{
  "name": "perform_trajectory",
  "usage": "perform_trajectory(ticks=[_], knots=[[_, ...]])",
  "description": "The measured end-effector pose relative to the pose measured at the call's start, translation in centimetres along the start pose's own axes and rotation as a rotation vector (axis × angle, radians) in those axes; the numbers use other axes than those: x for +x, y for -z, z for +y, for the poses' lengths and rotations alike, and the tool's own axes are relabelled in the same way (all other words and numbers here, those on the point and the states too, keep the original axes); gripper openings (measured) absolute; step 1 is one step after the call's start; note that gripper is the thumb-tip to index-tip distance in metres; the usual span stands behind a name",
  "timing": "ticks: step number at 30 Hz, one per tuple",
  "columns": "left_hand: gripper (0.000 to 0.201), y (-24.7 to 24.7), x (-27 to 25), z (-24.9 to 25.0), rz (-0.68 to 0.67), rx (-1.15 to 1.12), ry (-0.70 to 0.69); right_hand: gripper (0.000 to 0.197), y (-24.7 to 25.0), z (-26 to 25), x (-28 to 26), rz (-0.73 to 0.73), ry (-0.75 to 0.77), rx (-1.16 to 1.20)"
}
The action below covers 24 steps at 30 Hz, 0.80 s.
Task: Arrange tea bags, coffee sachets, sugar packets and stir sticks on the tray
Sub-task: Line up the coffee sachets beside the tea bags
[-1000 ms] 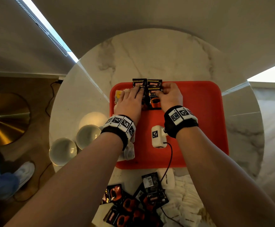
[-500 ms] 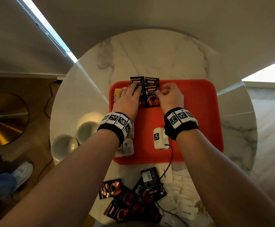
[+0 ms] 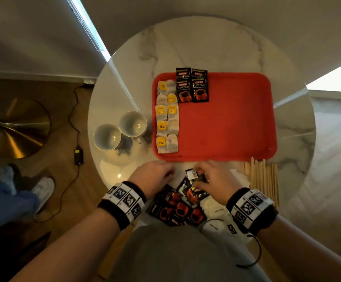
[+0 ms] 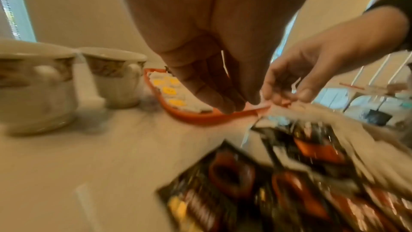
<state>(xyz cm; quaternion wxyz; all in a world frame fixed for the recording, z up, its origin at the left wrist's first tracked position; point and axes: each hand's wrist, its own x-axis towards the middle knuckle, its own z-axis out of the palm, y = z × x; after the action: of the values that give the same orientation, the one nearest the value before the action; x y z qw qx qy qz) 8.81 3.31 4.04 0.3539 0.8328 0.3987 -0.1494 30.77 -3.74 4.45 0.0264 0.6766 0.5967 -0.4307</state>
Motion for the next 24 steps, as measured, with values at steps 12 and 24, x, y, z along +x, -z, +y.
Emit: perform_trajectory(ticks=[12,24], knots=[[0.057,-5.9,-3.1,-2.6,-0.018,0.057,0.329,0.063,-2.2,3.0,-2.6,-0.014,0.195,-0.524],[0.024,-2.2,-2.0,1.6,0.324,-0.445,0.178,0.027,3.1,3.2,-3.9,0.317,0.059,0.262]])
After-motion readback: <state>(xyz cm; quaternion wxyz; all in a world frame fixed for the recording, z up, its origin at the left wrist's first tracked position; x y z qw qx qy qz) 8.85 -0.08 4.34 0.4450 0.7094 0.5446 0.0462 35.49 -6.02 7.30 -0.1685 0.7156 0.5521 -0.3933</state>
